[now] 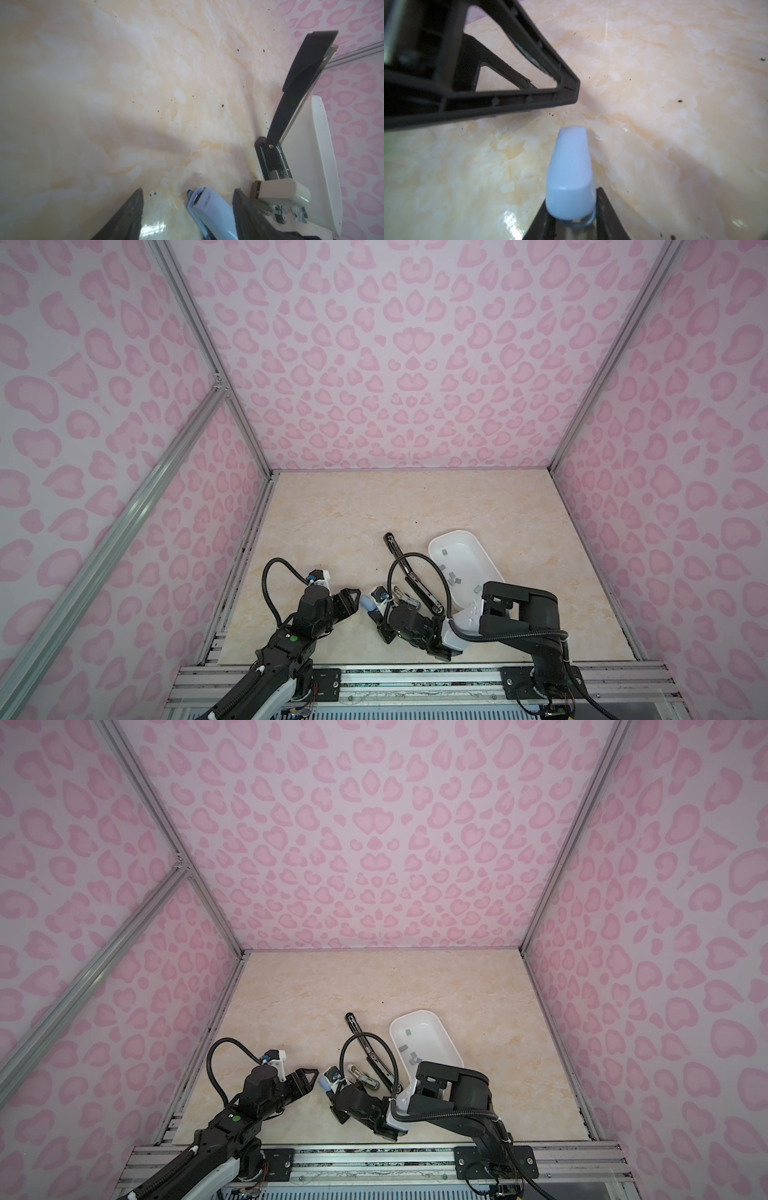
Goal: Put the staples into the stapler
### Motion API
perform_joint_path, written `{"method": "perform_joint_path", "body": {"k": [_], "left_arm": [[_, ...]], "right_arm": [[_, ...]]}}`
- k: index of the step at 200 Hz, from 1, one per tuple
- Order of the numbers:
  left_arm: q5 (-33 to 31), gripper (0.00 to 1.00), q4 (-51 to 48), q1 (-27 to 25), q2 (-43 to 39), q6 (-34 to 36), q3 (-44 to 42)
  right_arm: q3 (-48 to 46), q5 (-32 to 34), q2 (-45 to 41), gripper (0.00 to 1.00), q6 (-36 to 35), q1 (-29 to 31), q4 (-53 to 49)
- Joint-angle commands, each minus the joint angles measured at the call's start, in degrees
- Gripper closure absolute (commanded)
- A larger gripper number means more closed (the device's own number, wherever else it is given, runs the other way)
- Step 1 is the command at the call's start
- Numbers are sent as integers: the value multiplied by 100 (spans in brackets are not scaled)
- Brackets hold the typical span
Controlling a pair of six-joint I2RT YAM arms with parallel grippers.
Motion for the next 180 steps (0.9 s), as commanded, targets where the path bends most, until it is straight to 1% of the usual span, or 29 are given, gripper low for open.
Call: {"method": "perform_joint_path", "body": {"k": [1,33,66,108,138,180], "left_arm": [[-82,31,34,-22,-13,-35,-56],[-123,31,23,-20,23,-34,-72],[-145,31,-43,-27,119,64,32],[-208,31,-61,-20,249,134,82],[-248,31,-8,-30,368,181,112],[-237,31,96,-55,658,222,151]], "right_arm": [[-75,-313,135,70,154,3,-1295],[-39,-313,107,68,158,5,-1325],[-125,-260,-64,54,123,4,-1287],[-265,-218,-479,44,31,7,-1283],[-323,-168,-891,44,-96,15,-1450],[-398,-177,-1462,56,-232,14,-1463]]}}
